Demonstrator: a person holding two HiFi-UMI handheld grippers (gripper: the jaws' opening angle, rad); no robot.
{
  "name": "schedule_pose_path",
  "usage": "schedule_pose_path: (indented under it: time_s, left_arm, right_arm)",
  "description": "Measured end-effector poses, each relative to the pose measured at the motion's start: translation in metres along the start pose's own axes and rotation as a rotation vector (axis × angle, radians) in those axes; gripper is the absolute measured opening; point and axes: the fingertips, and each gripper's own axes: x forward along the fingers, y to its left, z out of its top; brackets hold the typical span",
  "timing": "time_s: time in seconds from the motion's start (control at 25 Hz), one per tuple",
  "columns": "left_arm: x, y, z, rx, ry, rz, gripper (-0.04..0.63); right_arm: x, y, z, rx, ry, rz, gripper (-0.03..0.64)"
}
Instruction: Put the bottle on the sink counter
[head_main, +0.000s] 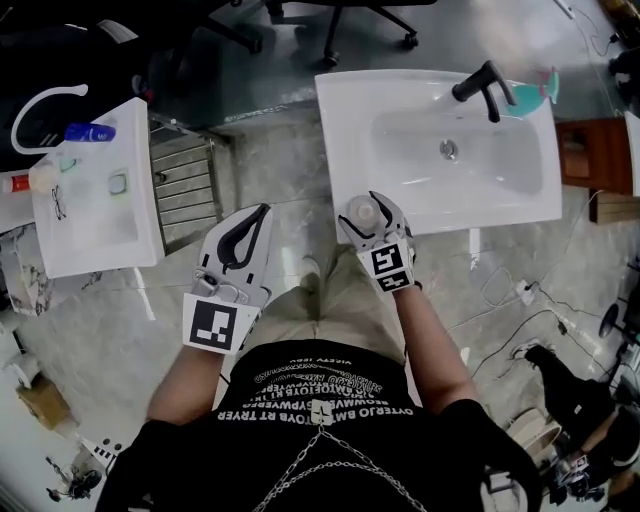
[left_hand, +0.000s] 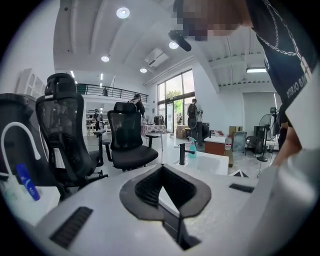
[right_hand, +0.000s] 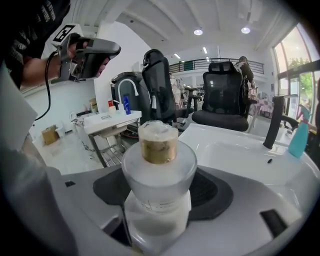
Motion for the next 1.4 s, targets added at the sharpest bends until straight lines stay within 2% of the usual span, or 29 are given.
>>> schedule_pose_path:
  time_s: [0.2,0.6,0.76,0.96,1.04,1.12,1.16,1.2,1.24,1.32,1.4]
  left_arm:
    - [-0.001,0.002,-0.026,-0.001,0.030,0.015,0.006]
    - [-0.023,0.001,-0.020,0.024,-0.017,0.015,0.006]
    - [-0.043,0.001,-0.014,0.038,-0.045,0.023,0.006]
    - [-0.073,0.009,0.006,0.076,-0.083,0.051,0.006]
    - [-0.085,0.011,0.018,0.091,-0.104,0.071,0.006]
    - [-0.095,0.011,0.028,0.099,-0.121,0.084,0.006]
    - [-0.100,0.009,0.033,0.102,-0.130,0.086,0.006]
    - [-0.106,0.006,0.039,0.107,-0.143,0.086,0.006]
    - [-0.112,0.002,0.045,0.112,-0.159,0.083,0.006]
    - [-0.126,-0.007,0.057,0.114,-0.191,0.069,0.006]
    - [-0.138,-0.016,0.065,0.112,-0.209,0.043,0.006]
  right_arm:
    - [0.005,0.001,-0.006,-0.020,-0.031,-0.004,0.331]
    - [0.004,0.004,-0.005,0.017,-0.045,-0.006,0.334]
    - [-0.009,0.012,-0.003,0.046,-0.066,0.013,0.368]
    - [-0.046,0.023,-0.012,0.025,0.003,-0.019,0.393]
    - [-0.078,0.025,0.005,0.027,-0.024,-0.048,0.391]
    - [-0.116,0.027,0.038,0.045,-0.112,-0.076,0.390]
    - [-0.137,0.027,0.058,0.058,-0.171,-0.098,0.364]
    - [-0.160,0.026,0.079,0.068,-0.231,-0.135,0.287]
    - [-0.184,0.024,0.099,0.073,-0.286,-0.188,0.208]
    - [-0.227,0.023,0.134,0.061,-0.359,-0.297,-0.004]
    - [-0.255,0.031,0.160,0.023,-0.375,-0.336,-0.003]
